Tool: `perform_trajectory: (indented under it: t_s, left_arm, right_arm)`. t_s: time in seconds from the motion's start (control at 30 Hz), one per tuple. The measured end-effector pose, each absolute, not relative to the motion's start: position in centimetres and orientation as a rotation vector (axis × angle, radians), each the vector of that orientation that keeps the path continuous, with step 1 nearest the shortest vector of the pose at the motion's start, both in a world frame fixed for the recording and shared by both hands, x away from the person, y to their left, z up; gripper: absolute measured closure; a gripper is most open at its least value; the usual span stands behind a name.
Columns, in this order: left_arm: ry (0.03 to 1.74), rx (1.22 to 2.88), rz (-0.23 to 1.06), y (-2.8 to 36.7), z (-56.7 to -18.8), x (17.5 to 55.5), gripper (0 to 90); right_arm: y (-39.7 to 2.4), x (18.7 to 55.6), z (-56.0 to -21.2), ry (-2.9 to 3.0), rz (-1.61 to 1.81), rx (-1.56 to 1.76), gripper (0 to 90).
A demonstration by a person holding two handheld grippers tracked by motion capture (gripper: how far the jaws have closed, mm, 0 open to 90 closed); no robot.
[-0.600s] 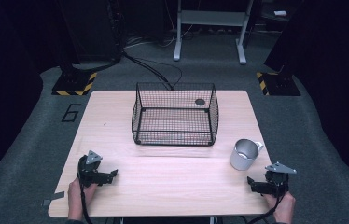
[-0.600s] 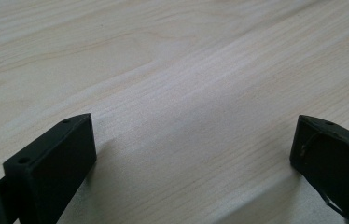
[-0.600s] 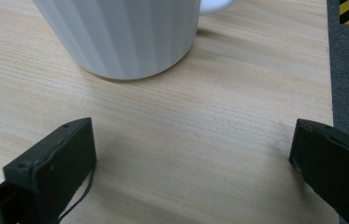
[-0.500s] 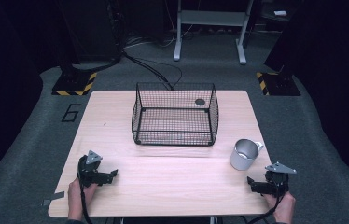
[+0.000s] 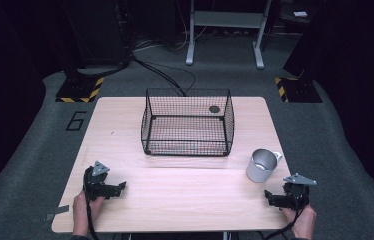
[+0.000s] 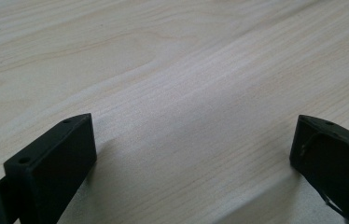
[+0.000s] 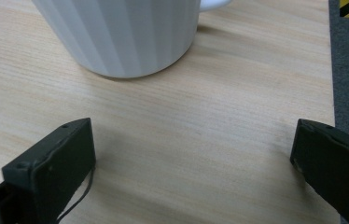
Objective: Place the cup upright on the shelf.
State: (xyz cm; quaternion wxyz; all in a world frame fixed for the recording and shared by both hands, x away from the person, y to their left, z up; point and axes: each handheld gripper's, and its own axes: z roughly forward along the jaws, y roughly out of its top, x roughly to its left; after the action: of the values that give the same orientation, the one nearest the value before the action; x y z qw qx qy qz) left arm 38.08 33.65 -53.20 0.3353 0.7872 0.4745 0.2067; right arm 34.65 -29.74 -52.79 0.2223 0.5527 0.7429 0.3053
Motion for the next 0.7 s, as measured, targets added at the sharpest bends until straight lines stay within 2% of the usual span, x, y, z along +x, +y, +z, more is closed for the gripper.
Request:
perform_trajectory:
  t_s: [0.37, 0.7]
  left_arm:
    - [1.237, 2.058, 0.535, 33.7, -53.2, 38.1, 0.5]
    - [1.237, 2.054, 0.54, 33.7, -53.2, 38.1, 0.5]
  right_arm:
    - [-29.0, 33.5, -50.9, 2.08, 0.942, 1.499, 0.0]
    - [-28.2, 34.2, -49.0, 2.08, 0.972, 1.464, 0.0]
